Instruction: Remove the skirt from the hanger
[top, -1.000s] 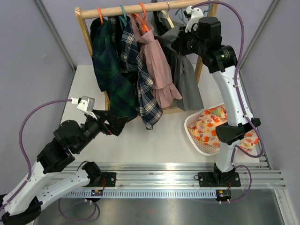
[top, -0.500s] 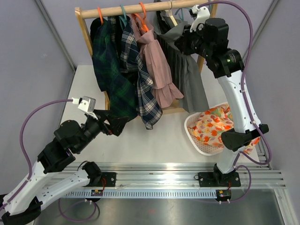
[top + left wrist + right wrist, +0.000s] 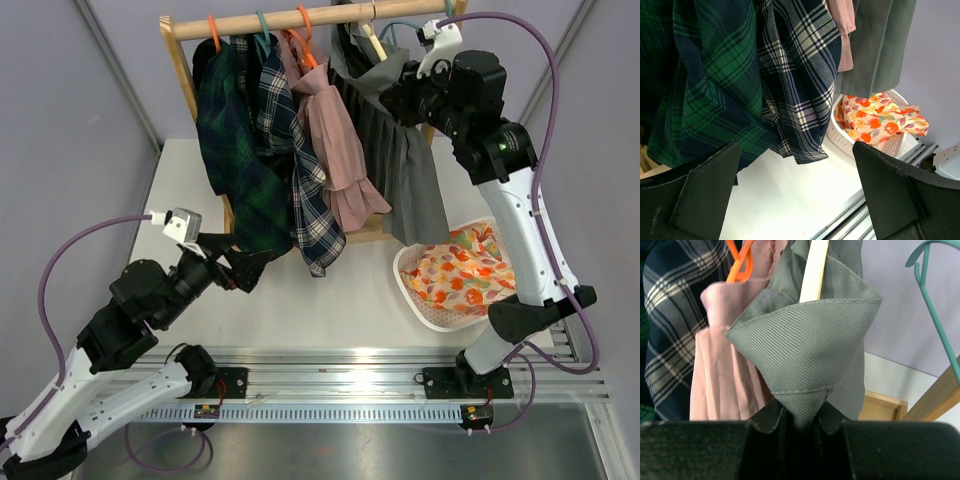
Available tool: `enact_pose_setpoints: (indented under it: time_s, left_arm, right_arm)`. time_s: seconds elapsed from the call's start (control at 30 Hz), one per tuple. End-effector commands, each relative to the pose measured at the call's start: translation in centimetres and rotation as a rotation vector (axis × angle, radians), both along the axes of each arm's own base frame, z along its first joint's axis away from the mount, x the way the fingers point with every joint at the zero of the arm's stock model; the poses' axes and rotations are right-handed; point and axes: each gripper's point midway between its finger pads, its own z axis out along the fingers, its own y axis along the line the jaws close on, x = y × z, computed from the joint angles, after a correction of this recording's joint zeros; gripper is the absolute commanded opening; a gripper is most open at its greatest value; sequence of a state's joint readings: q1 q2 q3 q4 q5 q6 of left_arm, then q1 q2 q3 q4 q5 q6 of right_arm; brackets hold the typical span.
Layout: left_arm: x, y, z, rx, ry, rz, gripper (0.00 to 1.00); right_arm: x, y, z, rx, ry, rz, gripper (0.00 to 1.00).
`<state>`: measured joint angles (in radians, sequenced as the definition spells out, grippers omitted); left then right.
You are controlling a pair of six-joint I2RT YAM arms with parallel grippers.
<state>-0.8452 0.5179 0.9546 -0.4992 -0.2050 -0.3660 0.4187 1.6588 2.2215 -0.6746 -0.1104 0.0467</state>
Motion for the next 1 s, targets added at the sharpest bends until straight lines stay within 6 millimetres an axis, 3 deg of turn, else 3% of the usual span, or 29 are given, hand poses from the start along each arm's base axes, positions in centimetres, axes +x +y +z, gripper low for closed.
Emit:
enact_pose_setpoints:
  time_s: [0.0,0.23,0.33,0.43,0.6,0.83,0.97]
  left_arm:
    - [-0.2,0.1,1.6,-0.013,-0.082,-0.022,0.99]
    - [-0.8,0.1,1.9,0.035,-0.146,-0.063,0.99]
    - [-1.3,-0.1,2.2,0.064,-0.195,-0.106,0.99]
    - [-1.8,-0.5,2.5,0.096,-0.251,-0.152,0.99]
    - [-2.5,-1.1,3.0,0.137,-0.346,-0.221,0.99]
    - [-3.5,-2.9,3.9,0.203,-0.496,-0.347,0.99]
    - [-4.3,-4.2,4.7,0.243,-0.597,-0.443,0.99]
  right_arm:
    - [-3.4,-1.0,6.8,0.056,-0.226,0.038,0.00]
    - [-6.2,-2.2,3.3,-0.045,-0.190,0.063,0.00]
    - [-8.1,-3.4,0.8,-0.108,-0.161,0.072,0.00]
    - [-10.5,-4.9,-3.1,-0.196,-0.105,0.097,0.00]
    - [-15.7,-8.7,-10.1,-0.335,0.013,0.101,0.00]
    - [-25.2,-11.1,-15.4,-0.530,-0.086,0.276,0.00]
    - [-29.5,-11.3,-18.8,-0.662,-0.083,0.477,0.00]
